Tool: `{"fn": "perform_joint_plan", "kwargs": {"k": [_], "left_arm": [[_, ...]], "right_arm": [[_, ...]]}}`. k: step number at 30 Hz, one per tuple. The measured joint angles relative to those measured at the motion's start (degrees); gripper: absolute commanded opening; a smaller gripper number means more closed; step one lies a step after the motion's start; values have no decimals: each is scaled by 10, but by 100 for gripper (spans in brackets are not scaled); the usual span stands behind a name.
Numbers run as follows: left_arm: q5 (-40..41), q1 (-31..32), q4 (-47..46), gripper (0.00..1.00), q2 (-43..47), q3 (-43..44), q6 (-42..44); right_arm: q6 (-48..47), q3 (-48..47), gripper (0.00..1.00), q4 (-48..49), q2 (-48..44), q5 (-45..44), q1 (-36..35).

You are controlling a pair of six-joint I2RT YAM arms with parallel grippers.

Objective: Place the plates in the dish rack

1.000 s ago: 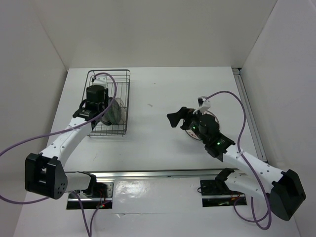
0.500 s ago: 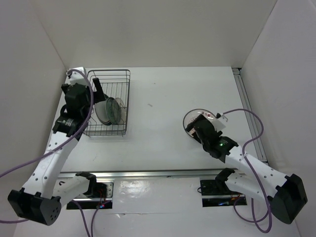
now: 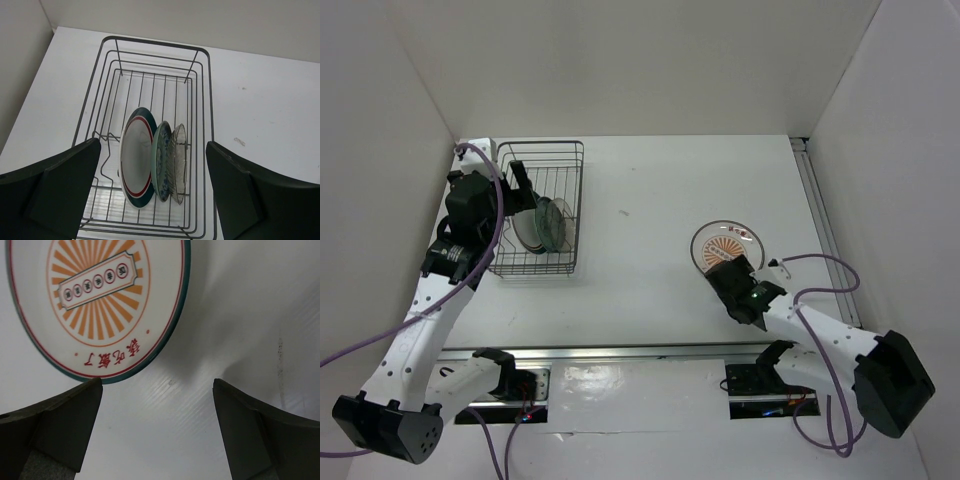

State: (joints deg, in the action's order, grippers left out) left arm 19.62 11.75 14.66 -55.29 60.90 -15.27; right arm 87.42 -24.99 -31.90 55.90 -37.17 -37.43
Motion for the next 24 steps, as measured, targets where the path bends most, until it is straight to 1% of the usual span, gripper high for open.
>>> {"fn": "perform_joint_plan", "kwargs": {"k": [1,4,5,6,12,23,24], "left_arm": [[-3,0,1,100,0,0,0],[-12,0,3,100,1,0,0],[-16,0,4,100,2,0,0],[-18,0,4,100,4,0,0],[-37,0,4,100,10,0,0],[-59,0,4,100,12,0,-1],[-60,0,4,100,12,0,-1]], "right_arm": [[7,0,98,3,18,0,0],[29,0,93,10,60,-7,1],[35,0,90,17,66,-13,1],[43,1,86,25,67,-14,3],[82,20,75,69,67,-29,15],[136,42,71,104,68,-55,26],[140,42,69,109,72,-57,26]]}}
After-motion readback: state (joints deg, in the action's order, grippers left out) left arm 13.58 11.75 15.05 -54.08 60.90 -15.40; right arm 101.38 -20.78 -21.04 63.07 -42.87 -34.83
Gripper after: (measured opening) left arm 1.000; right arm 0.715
